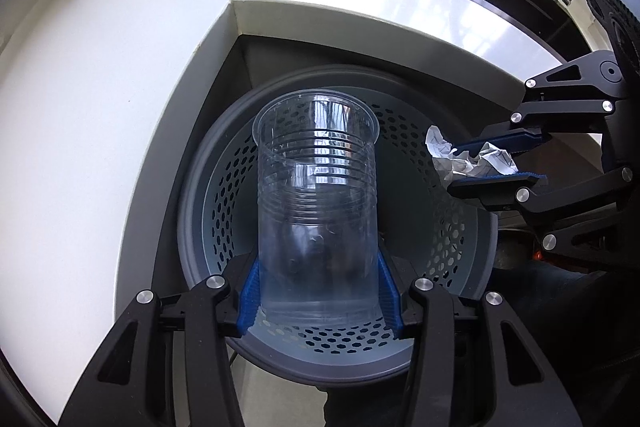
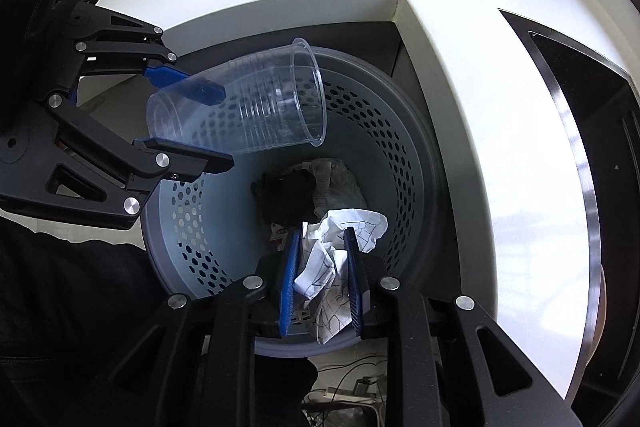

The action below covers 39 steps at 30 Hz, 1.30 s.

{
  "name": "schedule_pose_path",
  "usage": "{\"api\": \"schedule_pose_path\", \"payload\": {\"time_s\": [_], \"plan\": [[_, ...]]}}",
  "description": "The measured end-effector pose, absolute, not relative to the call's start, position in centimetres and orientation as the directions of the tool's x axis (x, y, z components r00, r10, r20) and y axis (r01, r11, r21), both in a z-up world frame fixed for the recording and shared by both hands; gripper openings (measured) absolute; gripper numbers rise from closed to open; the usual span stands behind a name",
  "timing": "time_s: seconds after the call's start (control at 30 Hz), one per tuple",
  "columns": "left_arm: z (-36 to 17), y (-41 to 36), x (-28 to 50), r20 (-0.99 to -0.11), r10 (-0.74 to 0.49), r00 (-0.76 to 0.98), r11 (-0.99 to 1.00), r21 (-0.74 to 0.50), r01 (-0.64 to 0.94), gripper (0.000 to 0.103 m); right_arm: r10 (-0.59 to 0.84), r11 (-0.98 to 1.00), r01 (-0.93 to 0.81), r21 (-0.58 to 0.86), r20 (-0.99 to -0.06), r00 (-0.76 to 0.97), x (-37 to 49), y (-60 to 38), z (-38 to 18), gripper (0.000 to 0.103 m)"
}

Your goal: Collect trash

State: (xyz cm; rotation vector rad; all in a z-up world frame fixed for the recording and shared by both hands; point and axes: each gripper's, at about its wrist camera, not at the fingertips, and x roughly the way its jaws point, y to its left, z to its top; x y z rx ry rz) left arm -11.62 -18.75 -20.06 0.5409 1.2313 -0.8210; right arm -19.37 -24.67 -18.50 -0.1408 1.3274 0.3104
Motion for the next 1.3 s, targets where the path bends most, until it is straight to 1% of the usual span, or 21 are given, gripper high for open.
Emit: {"api": "schedule_pose_path", "payload": {"time_s": [0.5,0.6,0.67,0.7,0.77,0.8,0.83,0.87,0.9,1.0,1.07,1.1,1.13,1.17,1.27,1.3], "plan": [[-20.1,-18.8,-11.8,-0.961,-0.250,0.115,0.604,-0.062,0.795,0.047,0.136,0.952,-0.296,0.071,-0.970,0.203,-19.5,-24.7,-19.1,0.022],[-20.0,-18.8,-11.9,-0.960,-0.254,0.116,0.607,-0.065,0.792,0.048,0.136,0.952,-0.298,0.072,-0.970,0.202,-19.7,-24.7,-19.2,0.031],[-20.1,-18.6,-11.8,-0.960,-0.254,0.119,0.609,-0.064,0.790,0.051,0.133,0.952,-0.299,0.068,-0.970,0.203,-19.8,-24.8,-19.3,0.034],[-20.1,-18.5,-11.8,-0.959,-0.256,0.118,0.611,-0.066,0.789,0.052,0.129,0.952,-0.300,0.063,-0.970,0.204,-19.9,-24.8,-19.3,0.039],[-20.1,-18.4,-11.8,-0.958,-0.264,0.113,0.616,-0.077,0.784,0.052,0.127,0.952,-0.300,0.060,-0.970,0.209,-20.0,-24.9,-19.2,0.043],[-20.1,-18.4,-11.7,-0.958,-0.265,0.113,0.616,-0.078,0.784,0.053,0.128,0.952,-0.300,0.060,-0.969,0.211,-20.1,-24.9,-19.2,0.048],[-20.1,-18.4,-11.7,-0.957,-0.265,0.115,0.616,-0.076,0.784,0.054,0.130,0.952,-0.301,0.061,-0.969,0.212,-20.2,-24.9,-19.1,0.050],[-20.0,-18.3,-11.8,-0.957,-0.267,0.115,0.617,-0.078,0.783,0.059,0.132,0.951,-0.303,0.063,-0.968,0.213,-20.3,-24.9,-19.1,0.051],[-20.0,-18.3,-11.8,-0.956,-0.270,0.113,0.618,-0.082,0.782,0.061,0.132,0.950,-0.305,0.063,-0.968,0.213,-20.3,-24.9,-19.1,0.052],[-19.9,-18.3,-12.0,-0.954,-0.279,0.111,0.620,-0.091,0.779,0.071,0.134,0.950,-0.306,0.066,-0.969,0.208,-20.6,-25.0,-19.2,0.062],[-19.6,-18.3,-12.0,-0.951,-0.286,0.118,0.622,-0.090,0.778,0.079,0.136,0.950,-0.306,0.068,-0.969,0.206,-20.7,-25.0,-19.2,0.065],[-19.5,-18.3,-11.9,-0.950,-0.291,0.117,0.620,-0.094,0.779,0.080,0.137,0.949,-0.307,0.070,-0.969,0.204,-20.8,-25.0,-19.2,0.070],[-19.4,-18.3,-11.9,-0.949,-0.294,0.117,0.619,-0.096,0.779,0.084,0.140,0.949,-0.307,0.072,-0.969,0.203,-20.9,-25.0,-19.2,0.073],[-19.3,-18.2,-11.8,-0.948,-0.293,0.122,0.620,-0.091,0.779,0.090,0.143,0.948,-0.308,0.076,-0.969,0.202,-20.8,-25.2,-19.2,0.073],[-19.0,-18.0,-11.5,-0.948,-0.294,0.122,0.619,-0.092,0.780,0.094,0.145,0.948,-0.307,0.078,-0.968,0.203,-21.0,-25.3,-19.1,0.075],[-18.9,-18.0,-11.5,-0.948,-0.292,0.124,0.620,-0.089,0.779,0.094,0.145,0.949,-0.307,0.078,-0.968,0.203,-21.1,-25.3,-19.0,0.078]]}}
